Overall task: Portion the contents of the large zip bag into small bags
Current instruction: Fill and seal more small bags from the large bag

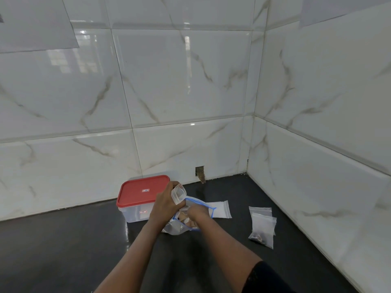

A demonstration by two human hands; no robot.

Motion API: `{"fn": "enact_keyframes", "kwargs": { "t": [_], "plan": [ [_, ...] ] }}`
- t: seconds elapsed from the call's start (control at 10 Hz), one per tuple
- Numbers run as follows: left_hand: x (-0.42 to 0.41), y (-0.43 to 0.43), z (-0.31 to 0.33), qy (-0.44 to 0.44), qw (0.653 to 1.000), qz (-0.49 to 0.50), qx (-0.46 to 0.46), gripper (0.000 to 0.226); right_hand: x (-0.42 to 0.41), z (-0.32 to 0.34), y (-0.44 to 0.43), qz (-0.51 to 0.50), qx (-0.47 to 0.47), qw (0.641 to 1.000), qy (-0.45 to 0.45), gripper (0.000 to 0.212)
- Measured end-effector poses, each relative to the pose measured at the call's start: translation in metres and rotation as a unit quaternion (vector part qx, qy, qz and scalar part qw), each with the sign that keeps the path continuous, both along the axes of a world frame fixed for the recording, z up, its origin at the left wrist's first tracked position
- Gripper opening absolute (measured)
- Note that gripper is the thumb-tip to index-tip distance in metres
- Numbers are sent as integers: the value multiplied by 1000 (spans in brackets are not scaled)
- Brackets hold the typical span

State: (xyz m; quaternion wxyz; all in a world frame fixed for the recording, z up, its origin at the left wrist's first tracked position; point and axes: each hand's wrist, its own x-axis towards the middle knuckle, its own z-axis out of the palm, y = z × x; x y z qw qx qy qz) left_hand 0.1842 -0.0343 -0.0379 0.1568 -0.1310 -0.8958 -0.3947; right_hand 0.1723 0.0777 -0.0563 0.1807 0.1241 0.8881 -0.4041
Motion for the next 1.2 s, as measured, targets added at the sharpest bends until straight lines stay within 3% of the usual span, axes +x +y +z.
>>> {"fn": "enact_keyframes", "kwargs": {
  "t": [0.2,0.4,0.5,0.6,0.8,0.9,1.0,1.2],
  "plan": [
    [1,-1,3,6,1000,-11,3,48,2,-3,-8,-106,-164,981,-2,39],
    [-1,-4,1,19,999,-29,-1,48,7,2,-13,-264,-326,906,-53,28],
    [-3,-7,0,23,999,-39,-17,49,12,3,-11,-283,-364,885,-65,10],
    [-5,-5,2,32,998,-46,-15,47,13,9,-12,-296,-401,865,-54,13],
    [-14,11,4,35,998,-57,-12,46,10,-2,-6,-371,-416,830,27,19],
    [-16,23,-1,36,995,-85,-26,44,21,-11,6,-374,-412,829,51,21],
    [-15,30,-8,39,994,-93,-34,41,26,-15,11,-370,-341,862,62,28],
    [-8,35,-9,45,995,-86,-15,41,24,-18,19,-350,-273,893,76,30]
  ]
}}
